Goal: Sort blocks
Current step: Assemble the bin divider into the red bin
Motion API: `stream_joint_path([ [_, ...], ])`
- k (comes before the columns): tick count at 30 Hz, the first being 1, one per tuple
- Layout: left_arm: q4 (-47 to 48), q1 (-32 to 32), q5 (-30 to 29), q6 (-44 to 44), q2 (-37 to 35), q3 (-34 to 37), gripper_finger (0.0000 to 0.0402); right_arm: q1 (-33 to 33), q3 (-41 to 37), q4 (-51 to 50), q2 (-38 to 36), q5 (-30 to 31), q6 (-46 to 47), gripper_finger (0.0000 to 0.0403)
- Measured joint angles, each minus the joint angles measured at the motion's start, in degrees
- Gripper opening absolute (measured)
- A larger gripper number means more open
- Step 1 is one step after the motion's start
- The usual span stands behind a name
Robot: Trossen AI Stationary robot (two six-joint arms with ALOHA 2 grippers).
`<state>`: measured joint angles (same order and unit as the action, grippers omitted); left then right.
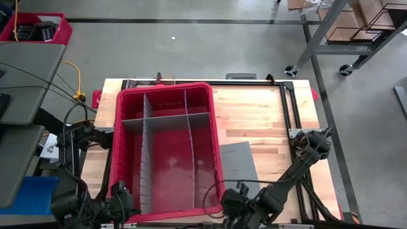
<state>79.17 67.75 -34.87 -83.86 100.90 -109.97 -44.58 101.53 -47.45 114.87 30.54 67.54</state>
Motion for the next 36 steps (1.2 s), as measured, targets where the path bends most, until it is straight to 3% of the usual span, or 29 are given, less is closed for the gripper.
stream_joint_path([
  [7,-3.2,-0.68,-1.19,0.97,0.04,1.83,0.0,-0.6,4.27,-11.13,-0.24,2.14,6.33,0.0],
  [12,-6.6,-2.27,-4.02,2.15,0.04,1.83,0.0,-3.17,6.71,-11.06,-0.31,-10.99,1.15,0.0],
  [16,-12.81,-5.09,-4.24,10.46,0.04,1.83,0.0,-6.77,5.8,-9.55,-0.11,-17.32,4.22,0.0],
  [21,-16.38,-8.88,-4.2,18.38,0.36,1.83,0.0,-13.02,0.11,1.44,0.37,-21.24,14.73,0.0],
  [27,-16.47,-12.79,-2.99,22.51,0.35,1.83,0.0,-18.99,-8.31,14.39,0.48,-14.43,27.56,0.0012],
  [36,-16.42,-16.92,4.68,22.93,0.35,1.83,0.0,-21.73,-18.39,45.45,4.88,-6.19,49.62,0.0152],
])
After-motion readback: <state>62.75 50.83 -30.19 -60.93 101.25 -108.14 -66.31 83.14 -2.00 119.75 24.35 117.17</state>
